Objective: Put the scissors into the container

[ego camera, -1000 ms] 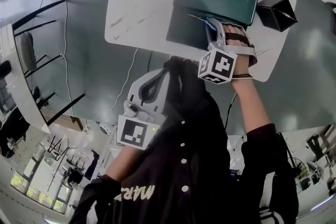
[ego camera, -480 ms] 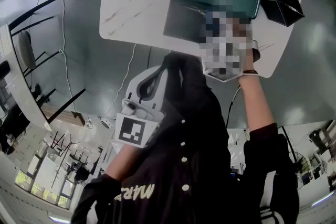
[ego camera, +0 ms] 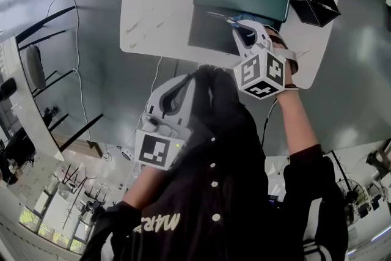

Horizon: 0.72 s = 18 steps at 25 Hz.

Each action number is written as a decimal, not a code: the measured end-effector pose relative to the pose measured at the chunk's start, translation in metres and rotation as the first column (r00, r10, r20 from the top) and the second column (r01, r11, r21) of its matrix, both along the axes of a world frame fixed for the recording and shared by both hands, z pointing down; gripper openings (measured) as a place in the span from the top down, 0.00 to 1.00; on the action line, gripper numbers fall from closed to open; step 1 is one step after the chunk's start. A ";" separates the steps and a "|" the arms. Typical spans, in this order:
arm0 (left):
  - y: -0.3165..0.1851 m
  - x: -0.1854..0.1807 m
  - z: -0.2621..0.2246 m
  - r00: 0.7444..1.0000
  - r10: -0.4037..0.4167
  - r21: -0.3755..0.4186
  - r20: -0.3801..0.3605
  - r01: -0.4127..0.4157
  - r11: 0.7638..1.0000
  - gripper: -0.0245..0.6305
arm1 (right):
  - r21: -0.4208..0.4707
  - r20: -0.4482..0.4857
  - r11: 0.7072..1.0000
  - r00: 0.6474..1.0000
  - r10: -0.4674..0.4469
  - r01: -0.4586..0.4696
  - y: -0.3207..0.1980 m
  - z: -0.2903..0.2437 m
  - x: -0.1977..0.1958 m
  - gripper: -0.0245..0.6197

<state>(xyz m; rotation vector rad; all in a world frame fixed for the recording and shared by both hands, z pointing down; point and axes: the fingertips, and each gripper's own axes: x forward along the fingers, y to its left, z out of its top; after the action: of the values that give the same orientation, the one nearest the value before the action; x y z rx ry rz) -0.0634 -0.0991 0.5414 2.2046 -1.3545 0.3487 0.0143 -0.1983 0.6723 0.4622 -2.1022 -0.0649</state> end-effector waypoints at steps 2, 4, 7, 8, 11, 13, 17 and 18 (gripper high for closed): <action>-0.003 0.000 -0.012 1.000 0.006 0.030 0.002 -0.006 1.000 0.92 | 0.021 0.050 0.999 0.998 0.034 -0.035 -0.001 -0.022 0.002 0.92; -0.007 -0.001 -0.026 1.000 0.012 0.060 0.001 -0.012 0.998 0.92 | 0.049 0.091 0.996 0.994 0.066 -0.071 -0.002 -0.045 0.005 0.94; -0.016 0.000 -0.052 1.000 0.017 0.119 -0.008 -0.016 0.993 0.92 | 0.086 0.150 0.988 0.982 0.118 -0.132 -0.006 -0.081 0.012 0.94; -0.020 0.002 -0.061 1.000 0.022 0.143 -0.010 -0.021 0.989 0.92 | 0.101 0.170 0.983 0.977 0.132 -0.150 -0.006 -0.093 0.016 0.94; -0.027 0.007 -0.088 0.999 0.042 0.216 -0.012 -0.038 0.976 0.92 | 0.136 0.234 0.968 0.956 0.177 -0.213 -0.004 -0.131 0.025 0.94; -0.027 0.008 -0.103 0.998 0.059 0.250 0.001 -0.057 0.967 0.92 | 0.146 0.290 0.954 0.934 0.211 -0.261 0.000 -0.159 0.031 0.94; -0.032 0.004 -0.127 0.996 0.081 0.311 0.036 -0.088 0.946 0.92 | 0.157 0.402 0.923 0.876 0.265 -0.351 0.004 -0.211 0.041 0.94; -0.035 0.004 -0.133 0.996 0.083 0.330 0.036 -0.090 0.940 0.92 | 0.163 0.426 0.912 0.861 0.278 -0.375 0.004 -0.223 0.044 0.94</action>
<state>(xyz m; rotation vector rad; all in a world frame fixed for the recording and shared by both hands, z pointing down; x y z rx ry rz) -0.0598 -0.1341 0.4080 2.5474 -1.4154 0.1854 0.0585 -0.1944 0.4490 1.0557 -2.3871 -0.0285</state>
